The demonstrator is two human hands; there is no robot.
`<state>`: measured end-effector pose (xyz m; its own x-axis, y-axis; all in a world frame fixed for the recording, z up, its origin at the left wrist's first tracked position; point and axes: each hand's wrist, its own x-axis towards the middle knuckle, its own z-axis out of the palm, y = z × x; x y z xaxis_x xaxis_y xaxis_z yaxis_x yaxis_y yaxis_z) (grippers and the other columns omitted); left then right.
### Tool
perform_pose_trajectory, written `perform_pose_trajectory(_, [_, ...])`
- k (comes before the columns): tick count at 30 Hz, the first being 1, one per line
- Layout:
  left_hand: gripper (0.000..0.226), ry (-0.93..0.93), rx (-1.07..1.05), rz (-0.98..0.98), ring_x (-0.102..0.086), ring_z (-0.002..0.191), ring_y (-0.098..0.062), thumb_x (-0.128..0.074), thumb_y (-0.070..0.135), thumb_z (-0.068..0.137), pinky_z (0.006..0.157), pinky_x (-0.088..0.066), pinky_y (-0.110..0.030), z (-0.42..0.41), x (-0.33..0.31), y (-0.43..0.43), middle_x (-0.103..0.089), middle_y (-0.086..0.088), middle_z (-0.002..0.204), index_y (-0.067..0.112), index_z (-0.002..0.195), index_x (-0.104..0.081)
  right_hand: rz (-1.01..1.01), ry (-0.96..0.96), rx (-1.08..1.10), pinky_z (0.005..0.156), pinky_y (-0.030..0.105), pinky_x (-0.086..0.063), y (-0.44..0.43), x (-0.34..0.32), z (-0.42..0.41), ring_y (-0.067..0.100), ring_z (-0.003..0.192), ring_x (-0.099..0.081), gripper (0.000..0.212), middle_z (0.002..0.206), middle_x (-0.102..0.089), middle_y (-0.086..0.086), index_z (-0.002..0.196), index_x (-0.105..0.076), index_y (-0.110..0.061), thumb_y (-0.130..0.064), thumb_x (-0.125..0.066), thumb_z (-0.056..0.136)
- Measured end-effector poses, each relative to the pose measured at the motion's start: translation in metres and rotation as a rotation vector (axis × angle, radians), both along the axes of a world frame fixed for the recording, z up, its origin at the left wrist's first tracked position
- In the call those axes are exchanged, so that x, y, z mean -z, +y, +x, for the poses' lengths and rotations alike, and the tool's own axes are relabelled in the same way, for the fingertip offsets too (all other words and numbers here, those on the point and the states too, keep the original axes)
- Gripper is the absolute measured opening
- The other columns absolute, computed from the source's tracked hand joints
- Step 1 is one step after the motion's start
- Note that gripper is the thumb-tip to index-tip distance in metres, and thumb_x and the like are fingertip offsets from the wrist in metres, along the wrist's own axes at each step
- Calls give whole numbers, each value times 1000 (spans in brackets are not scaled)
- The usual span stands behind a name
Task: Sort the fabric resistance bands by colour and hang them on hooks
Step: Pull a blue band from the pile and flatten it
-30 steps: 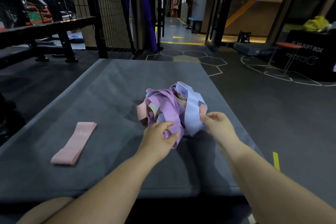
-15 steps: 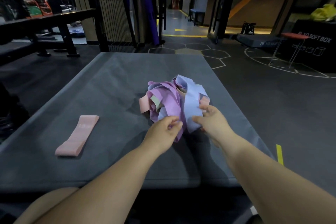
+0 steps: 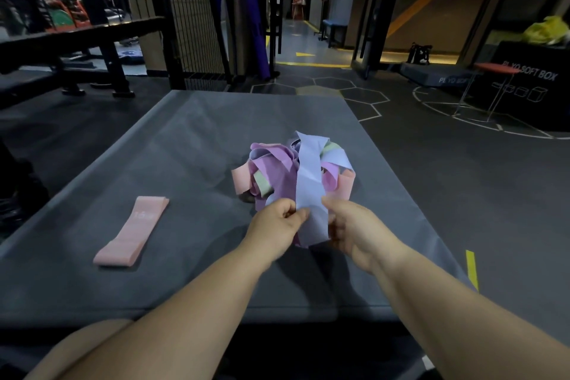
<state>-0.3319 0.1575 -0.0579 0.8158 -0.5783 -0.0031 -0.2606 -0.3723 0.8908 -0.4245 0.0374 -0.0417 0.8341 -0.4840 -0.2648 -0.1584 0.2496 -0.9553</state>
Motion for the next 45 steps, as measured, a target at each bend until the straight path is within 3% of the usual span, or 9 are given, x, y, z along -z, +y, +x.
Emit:
perform_pose_trajectory(5, [37,-5,110,2,-36,52,-8,-61,34,92,53,-32,-22,-4,-3,2,-40,8,55,14,64,-45,55,79,50,98,43,-51,-4,1,10,26,101,-70,42,105,-75,9,110,-70,-12,-49,-58,93])
perform_pose_trajectory(11, [19,-76,136,64,-50,58,-4,-67,33,87,67,-46,-27,-3,8,-1,-57,15,59,23,73,-60,-89,131,137,83,44,-50,-16,6,18,28,84,-61,13,96,-67,21,83,-62,-8,-15,-64,92])
perform_pose_trajectory(15, [8,-25,77,17,-63,92,-9,-68,37,86,90,-52,-36,1,10,0,-67,16,96,37,92,-62,-192,153,166,87,45,-51,-24,9,17,28,88,-61,10,96,-69,18,84,-62,-10,-17,-64,91])
perform_pose_trajectory(18, [38,-26,82,66,-56,114,-10,-63,39,90,101,-46,-34,3,8,0,-59,10,125,29,125,-57,-272,162,196,78,36,-46,-32,8,11,24,81,-57,17,89,-63,14,88,-61,-7,-23,-65,87])
perform_pose_trajectory(22, [50,-24,85,77,-50,125,-13,-58,43,92,104,-42,-32,1,6,2,-51,7,138,28,139,-45,-198,80,253,74,35,-44,-39,-3,-4,23,78,-57,13,87,-63,7,92,-63,-14,-19,-58,81])
perform_pose_trajectory(30, [40,40,53,-13,-54,116,-8,-52,43,95,99,-44,-28,-1,2,2,-54,11,130,29,132,-50,-355,269,146,74,34,-38,-54,-17,-28,24,80,-53,20,84,-61,10,91,-65,0,-5,-47,83])
perform_pose_trajectory(35, [38,47,33,-34,-54,111,-6,-53,42,95,93,-43,-24,-2,0,3,-54,12,122,28,130,-52,-277,105,35,46,17,-40,-59,-25,-48,7,42,-53,12,54,-61,-4,93,-67,-6,-11,-56,96])
perform_pose_trajectory(41, [40,60,50,-54,-54,114,-7,-52,42,96,92,-43,-24,-3,1,2,-55,10,127,26,132,-50,-255,42,-117,63,28,-48,-75,-30,-65,22,71,-63,32,84,-70,16,97,-71,-2,-24,-74,74])
perform_pose_trajectory(45, [40,-7,77,-30,-56,108,-10,-57,35,94,89,-45,-26,-6,-1,2,-53,12,126,28,132,-48,-283,71,-272,63,24,-52,-75,-30,-70,18,71,-66,19,81,-70,12,83,-73,-8,-22,-71,70])
